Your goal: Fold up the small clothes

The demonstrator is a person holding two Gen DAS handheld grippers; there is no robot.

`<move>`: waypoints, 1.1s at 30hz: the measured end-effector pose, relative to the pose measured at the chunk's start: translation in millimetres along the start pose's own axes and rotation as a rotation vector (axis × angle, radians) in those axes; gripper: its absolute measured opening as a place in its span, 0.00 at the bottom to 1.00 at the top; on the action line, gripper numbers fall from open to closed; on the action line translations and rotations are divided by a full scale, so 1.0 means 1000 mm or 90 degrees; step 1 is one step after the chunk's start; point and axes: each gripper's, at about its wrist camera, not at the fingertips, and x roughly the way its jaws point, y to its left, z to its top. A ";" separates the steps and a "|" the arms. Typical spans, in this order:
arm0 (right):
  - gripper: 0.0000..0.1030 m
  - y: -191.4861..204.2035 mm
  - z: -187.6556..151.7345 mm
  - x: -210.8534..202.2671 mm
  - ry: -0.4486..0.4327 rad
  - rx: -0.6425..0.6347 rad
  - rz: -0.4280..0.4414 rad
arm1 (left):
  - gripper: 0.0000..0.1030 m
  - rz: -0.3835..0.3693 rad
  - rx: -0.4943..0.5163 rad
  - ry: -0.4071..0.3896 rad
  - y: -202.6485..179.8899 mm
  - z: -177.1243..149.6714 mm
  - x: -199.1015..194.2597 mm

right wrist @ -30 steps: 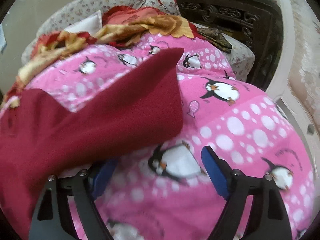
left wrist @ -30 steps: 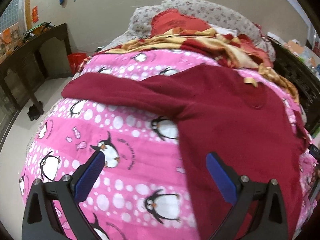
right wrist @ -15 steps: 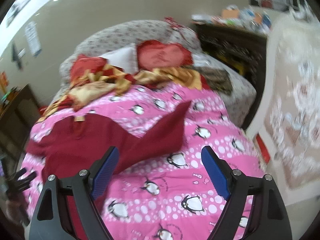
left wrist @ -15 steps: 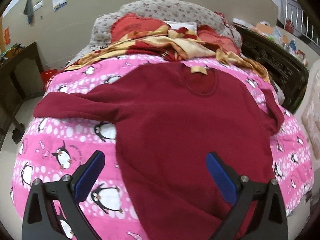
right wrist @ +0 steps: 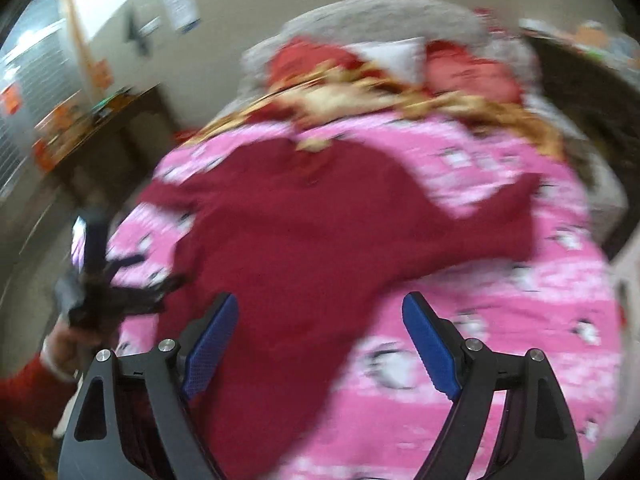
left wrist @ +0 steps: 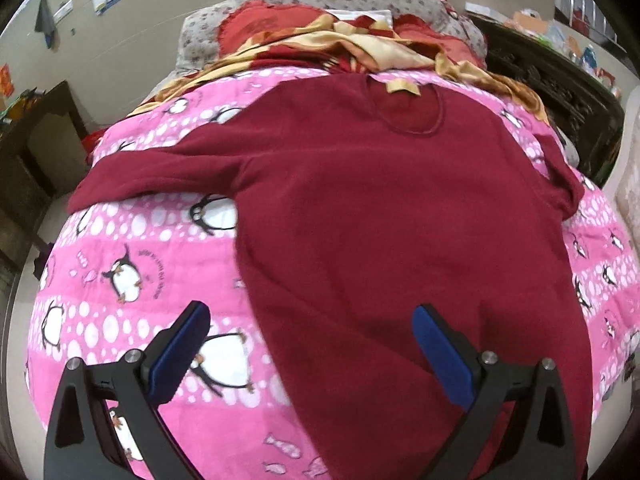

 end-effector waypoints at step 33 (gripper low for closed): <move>0.82 0.055 -0.020 0.069 0.036 0.004 -0.033 | 1.00 0.009 -0.033 -0.021 0.013 0.009 -0.019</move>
